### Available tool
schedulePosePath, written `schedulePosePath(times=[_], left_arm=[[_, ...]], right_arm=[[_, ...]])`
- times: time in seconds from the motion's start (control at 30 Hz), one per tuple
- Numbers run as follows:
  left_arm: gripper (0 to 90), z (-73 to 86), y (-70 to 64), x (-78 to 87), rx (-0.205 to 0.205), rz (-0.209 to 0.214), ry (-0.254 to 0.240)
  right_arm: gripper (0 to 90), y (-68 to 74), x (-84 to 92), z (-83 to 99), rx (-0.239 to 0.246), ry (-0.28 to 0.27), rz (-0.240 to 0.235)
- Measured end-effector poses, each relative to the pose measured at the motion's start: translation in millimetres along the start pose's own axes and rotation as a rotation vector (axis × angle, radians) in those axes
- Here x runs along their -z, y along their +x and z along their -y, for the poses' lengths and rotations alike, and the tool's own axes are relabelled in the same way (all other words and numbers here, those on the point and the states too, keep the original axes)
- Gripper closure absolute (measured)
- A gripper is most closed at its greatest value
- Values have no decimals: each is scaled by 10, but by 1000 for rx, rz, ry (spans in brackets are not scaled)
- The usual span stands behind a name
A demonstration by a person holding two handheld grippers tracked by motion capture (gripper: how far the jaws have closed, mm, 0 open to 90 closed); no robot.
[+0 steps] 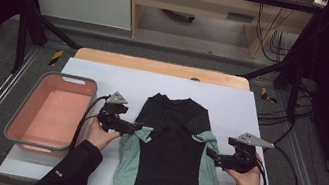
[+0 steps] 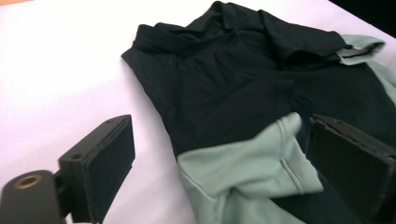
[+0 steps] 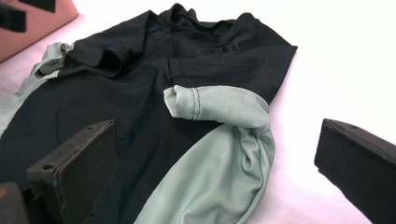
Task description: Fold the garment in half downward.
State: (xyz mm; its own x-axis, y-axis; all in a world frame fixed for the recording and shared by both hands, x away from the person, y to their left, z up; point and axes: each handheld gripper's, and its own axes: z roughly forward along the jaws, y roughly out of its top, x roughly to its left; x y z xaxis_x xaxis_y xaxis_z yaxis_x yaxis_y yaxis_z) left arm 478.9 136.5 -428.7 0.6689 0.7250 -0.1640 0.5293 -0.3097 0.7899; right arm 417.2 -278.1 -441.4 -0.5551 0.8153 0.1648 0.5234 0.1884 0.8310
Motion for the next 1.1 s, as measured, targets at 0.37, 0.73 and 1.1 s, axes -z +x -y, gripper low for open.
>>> schedulePosePath(times=[0.37,0.73,1.1], left_arm=[[166,-114,115,-192,-6,-40,9],[384,-139,275,-452,36,-55,26],[601,-64,299,-653,42,-76,89]], right_arm=[[24,34,21,1,-2,-3,-6],[48,24,16,9,2,5,6],[69,25,7,15,0,5,11]])
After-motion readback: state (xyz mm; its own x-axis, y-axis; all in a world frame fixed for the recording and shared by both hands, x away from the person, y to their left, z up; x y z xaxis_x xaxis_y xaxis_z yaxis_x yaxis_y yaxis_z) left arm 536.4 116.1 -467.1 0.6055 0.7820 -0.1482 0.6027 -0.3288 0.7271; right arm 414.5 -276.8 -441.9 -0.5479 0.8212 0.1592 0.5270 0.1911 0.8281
